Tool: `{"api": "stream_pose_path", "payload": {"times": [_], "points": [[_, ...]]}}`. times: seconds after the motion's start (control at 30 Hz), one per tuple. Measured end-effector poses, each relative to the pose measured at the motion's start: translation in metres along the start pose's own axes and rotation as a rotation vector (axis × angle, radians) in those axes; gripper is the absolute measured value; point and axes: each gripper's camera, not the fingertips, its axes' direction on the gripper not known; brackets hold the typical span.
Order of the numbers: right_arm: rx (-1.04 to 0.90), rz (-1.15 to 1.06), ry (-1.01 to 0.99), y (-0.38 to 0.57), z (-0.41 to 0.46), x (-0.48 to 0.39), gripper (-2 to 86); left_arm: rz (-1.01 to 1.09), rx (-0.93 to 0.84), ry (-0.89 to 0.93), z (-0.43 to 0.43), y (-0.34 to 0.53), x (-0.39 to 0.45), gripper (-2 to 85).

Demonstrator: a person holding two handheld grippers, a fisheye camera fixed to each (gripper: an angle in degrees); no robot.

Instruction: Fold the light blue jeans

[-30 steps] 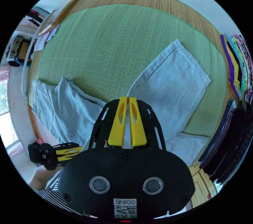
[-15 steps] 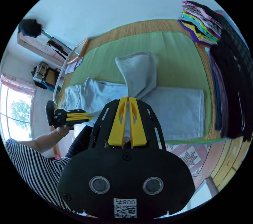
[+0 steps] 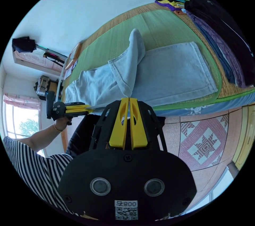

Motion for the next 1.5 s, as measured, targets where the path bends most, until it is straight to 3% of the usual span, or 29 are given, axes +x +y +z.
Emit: {"api": "stream_pose_path", "payload": {"times": [0.5,0.7,1.07,1.5], "points": [[-0.002,0.039,-0.039,0.072,0.009,0.088,0.2,-0.21,0.144,0.222,-0.008,0.033,-0.102,3.4],[0.015,0.053,-0.065,0.091,0.0,0.111,0.2,-0.26,0.231,0.381,0.006,-0.006,-0.161,5.0],[0.049,0.067,-0.152,0.124,-0.009,0.156,0.2,-0.554,0.294,0.599,0.07,-0.067,-0.288,5.5],[0.057,0.084,-0.276,0.153,-0.02,0.206,0.2,-0.48,0.36,0.623,0.098,-0.054,-0.336,1.3]]}}
